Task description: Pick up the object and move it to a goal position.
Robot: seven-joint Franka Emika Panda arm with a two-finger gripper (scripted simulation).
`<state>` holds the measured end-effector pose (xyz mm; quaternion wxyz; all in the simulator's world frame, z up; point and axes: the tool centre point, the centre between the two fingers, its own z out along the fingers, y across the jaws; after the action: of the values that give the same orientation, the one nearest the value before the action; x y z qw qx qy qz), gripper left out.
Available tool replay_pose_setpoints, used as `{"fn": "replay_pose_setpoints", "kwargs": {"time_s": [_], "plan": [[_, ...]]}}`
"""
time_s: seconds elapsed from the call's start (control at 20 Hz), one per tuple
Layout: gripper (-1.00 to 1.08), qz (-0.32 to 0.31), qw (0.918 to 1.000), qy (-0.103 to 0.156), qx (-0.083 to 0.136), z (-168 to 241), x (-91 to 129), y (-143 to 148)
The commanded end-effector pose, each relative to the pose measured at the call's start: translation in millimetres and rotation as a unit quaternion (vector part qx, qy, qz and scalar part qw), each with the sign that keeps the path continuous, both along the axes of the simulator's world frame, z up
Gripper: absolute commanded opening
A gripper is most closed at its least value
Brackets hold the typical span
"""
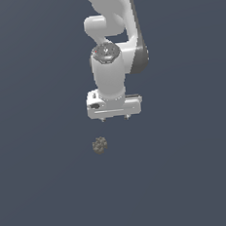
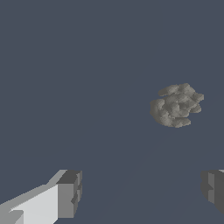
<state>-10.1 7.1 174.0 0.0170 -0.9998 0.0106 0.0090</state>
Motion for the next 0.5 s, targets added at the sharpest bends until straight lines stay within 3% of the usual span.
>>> {"fn": "replay_pose_setpoints", "kwargs": {"time_s": [0.0,0.45], "plan": [[1.00,0.000,1.0000,0.000,0.000,0,0,0],[1.00,-0.001,1.0000,0.003,0.008,13,-4,20]]}}
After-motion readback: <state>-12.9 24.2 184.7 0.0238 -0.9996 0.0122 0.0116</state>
